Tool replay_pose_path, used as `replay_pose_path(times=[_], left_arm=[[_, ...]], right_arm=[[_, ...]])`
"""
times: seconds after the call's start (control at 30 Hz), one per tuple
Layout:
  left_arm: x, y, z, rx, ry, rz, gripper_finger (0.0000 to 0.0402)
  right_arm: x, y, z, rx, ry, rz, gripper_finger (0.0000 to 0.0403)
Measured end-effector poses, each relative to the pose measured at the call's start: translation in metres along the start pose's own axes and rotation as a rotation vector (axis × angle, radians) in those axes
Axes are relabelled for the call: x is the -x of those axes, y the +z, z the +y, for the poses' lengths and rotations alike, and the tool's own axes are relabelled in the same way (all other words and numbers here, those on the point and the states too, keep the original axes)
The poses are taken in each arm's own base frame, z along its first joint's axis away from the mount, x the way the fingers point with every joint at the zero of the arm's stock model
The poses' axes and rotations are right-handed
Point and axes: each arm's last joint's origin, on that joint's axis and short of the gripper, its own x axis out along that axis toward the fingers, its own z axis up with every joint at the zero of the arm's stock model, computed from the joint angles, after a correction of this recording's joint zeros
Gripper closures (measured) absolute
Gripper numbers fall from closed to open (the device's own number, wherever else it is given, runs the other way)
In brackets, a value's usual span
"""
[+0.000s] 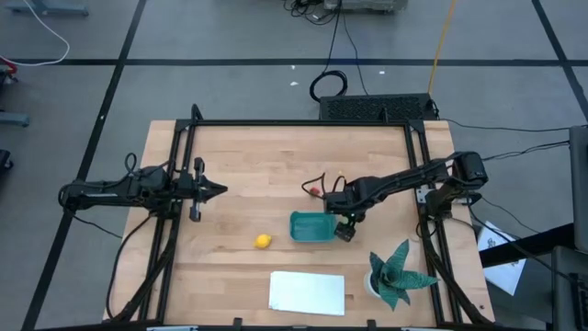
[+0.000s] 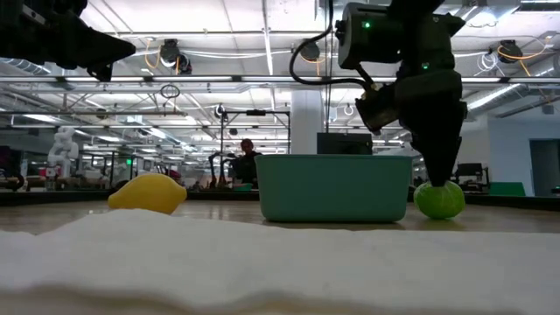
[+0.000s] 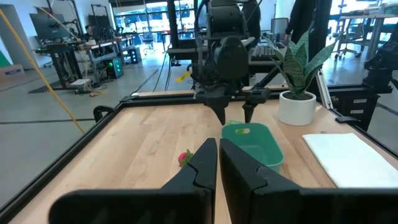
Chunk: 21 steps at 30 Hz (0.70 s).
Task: Pick and placing Produce into tupperware
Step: Put the cabbage into the bin
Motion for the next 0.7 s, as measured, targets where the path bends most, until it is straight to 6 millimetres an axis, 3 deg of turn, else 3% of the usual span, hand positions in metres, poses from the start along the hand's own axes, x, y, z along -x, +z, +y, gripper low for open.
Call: replay_pose_path(times=[0.7], left_arm=[[0.0000, -0.0005, -0.0001, 0.004, -0.001, 0.005, 0.0378]], right_arm=[[-0.0037, 0.0030, 0.0022, 0.023, 0.049, -0.038, 0.0085]])
